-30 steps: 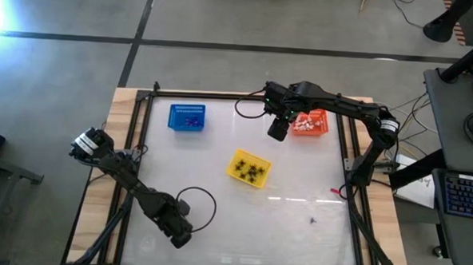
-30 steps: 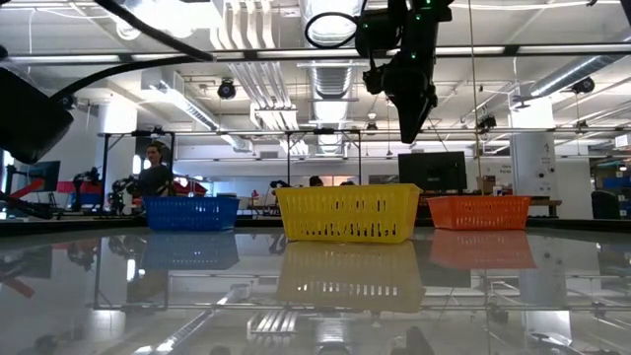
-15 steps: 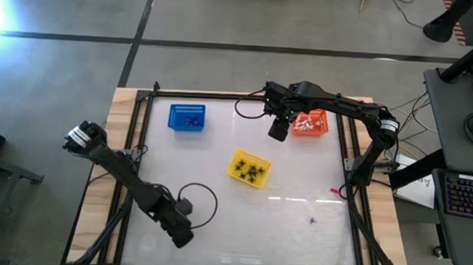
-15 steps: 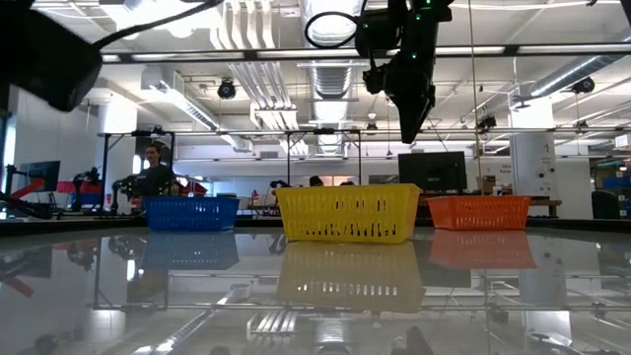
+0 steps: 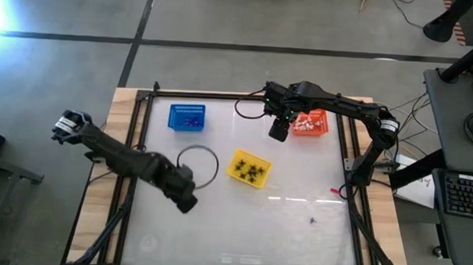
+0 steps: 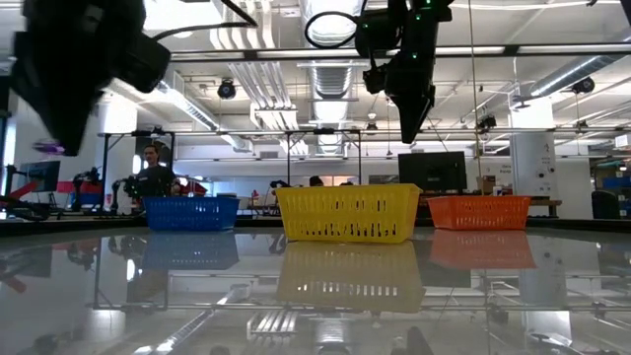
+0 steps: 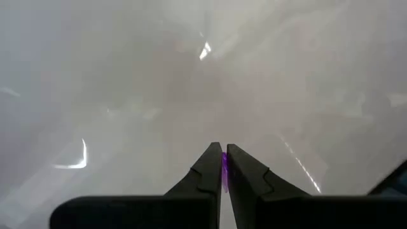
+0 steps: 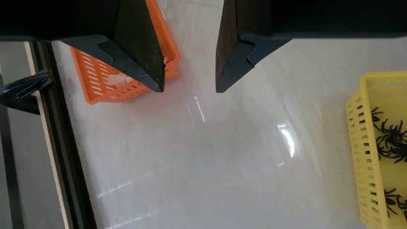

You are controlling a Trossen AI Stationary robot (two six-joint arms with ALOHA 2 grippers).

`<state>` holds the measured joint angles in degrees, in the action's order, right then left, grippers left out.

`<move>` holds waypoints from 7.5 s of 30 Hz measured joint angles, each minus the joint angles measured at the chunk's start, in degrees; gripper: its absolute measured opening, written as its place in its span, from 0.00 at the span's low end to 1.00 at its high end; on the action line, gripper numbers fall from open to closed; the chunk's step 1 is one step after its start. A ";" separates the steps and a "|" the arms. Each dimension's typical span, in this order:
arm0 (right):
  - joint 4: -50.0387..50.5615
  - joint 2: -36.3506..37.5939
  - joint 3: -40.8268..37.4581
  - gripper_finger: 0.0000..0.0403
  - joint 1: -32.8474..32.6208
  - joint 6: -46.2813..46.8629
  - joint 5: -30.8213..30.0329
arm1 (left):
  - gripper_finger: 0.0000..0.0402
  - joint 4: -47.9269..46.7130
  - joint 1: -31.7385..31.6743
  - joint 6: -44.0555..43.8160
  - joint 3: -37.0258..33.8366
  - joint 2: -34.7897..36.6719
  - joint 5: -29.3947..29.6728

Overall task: Sort Halloween decoration
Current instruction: Put the purple witch hat toy into the blue bin

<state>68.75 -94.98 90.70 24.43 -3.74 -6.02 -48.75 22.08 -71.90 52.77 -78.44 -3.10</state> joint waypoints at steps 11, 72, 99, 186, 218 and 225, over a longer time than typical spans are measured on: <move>-0.02 0.00 0.00 0.33 -0.02 0.74 0.00 | 0.00 -2.43 -20.42 21.18 0.00 4.01 0.67; 10.10 0.00 -2.17 0.33 -25.52 64.23 0.09 | 0.23 7.11 -68.42 82.37 0.02 3.37 1.07; 14.65 -2.05 -2.88 0.34 -51.37 110.27 6.48 | 0.23 8.74 -68.38 84.94 0.02 3.44 0.95; -8.56 -4.94 -24.65 0.02 -63.14 135.52 12.05 | 0.23 8.91 -68.25 83.19 0.04 3.46 0.97; -9.77 -4.79 -11.34 0.02 -39.94 95.01 -5.89 | 0.23 9.33 -68.23 86.17 0.04 3.55 -0.93; -17.02 -4.76 -10.24 0.02 -33.80 83.48 -7.69 | 0.23 9.66 -68.25 87.08 0.04 3.55 -0.91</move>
<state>51.73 -99.74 80.45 -9.37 79.74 -13.72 -39.09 -46.17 15.18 52.82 -74.89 -4.01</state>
